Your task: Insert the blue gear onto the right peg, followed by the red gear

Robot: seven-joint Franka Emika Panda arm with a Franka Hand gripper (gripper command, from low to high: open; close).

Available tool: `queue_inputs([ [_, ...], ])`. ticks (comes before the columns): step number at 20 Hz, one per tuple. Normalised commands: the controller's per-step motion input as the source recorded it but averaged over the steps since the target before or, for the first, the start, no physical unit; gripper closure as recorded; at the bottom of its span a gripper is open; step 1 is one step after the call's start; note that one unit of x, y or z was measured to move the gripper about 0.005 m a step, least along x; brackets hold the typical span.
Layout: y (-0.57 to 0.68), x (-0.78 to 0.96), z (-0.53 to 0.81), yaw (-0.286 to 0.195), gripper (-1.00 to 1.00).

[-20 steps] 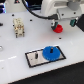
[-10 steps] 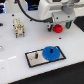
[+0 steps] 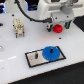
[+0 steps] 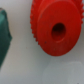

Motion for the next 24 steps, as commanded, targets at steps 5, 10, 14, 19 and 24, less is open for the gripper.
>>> queue_inputs([
  [5, -0.06, -0.10, -0.08, 0.000, 1.00],
  [10, 0.00, 0.07, 0.24, 0.000, 1.00],
  [14, -0.02, 0.30, 0.51, 0.000, 1.00],
  [19, -0.16, 0.45, 0.52, 0.000, 1.00],
  [24, -0.24, 0.61, 0.47, 0.000, 1.00],
])
